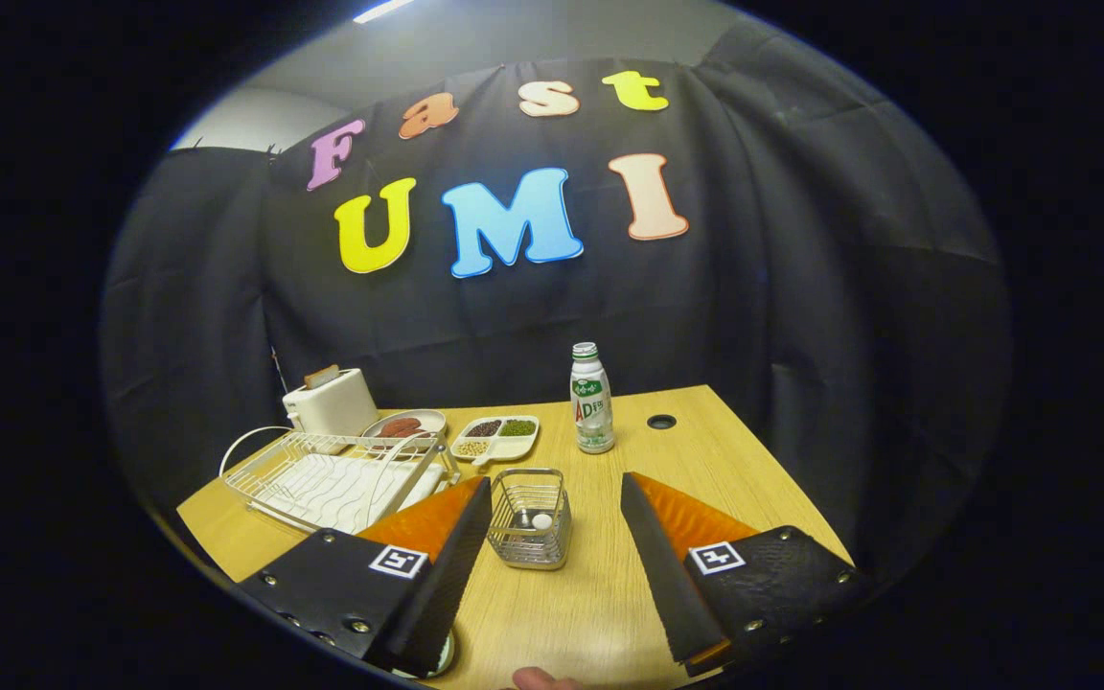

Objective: Take the plate from the dish rack, then take the spoon from the basket and place it into the plate.

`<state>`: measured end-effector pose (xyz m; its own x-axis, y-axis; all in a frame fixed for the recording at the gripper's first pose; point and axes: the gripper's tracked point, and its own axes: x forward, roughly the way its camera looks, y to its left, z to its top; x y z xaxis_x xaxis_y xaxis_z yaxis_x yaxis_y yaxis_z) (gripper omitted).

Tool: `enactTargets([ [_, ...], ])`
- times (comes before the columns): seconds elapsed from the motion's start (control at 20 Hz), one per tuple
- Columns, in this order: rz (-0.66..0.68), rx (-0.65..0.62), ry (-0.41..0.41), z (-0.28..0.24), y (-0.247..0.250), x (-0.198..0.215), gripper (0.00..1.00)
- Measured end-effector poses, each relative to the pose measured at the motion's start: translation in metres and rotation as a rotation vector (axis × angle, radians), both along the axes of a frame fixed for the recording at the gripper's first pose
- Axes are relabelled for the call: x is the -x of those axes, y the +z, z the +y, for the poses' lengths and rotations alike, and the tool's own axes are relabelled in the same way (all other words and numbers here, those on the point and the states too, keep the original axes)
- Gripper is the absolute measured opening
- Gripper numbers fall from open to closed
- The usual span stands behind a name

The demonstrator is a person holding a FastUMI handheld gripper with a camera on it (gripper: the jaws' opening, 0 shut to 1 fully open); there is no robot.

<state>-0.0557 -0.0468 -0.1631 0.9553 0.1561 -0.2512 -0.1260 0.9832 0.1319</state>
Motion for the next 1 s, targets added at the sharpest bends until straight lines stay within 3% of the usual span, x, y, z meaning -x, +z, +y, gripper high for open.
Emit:
enactTargets([
  [0.2,-0.077,0.034,0.026,0.013,-0.017,-0.02,0.84],
  [0.4,-0.098,0.075,0.001,0.013,-0.038,-0.049,0.84],
  [0.55,-0.1,0.067,0.008,0.02,-0.046,-0.066,0.78],
  [0.8,-0.061,0.064,0.028,0.029,-0.069,-0.083,0.54],
  [0.9,-0.065,0.048,0.037,0.029,-0.067,-0.081,0.23],
  [0.95,-0.072,0.03,0.051,0.031,-0.062,-0.078,0.23],
  [1.0,-0.072,0.027,0.056,0.035,-0.065,-0.082,0.15],
])
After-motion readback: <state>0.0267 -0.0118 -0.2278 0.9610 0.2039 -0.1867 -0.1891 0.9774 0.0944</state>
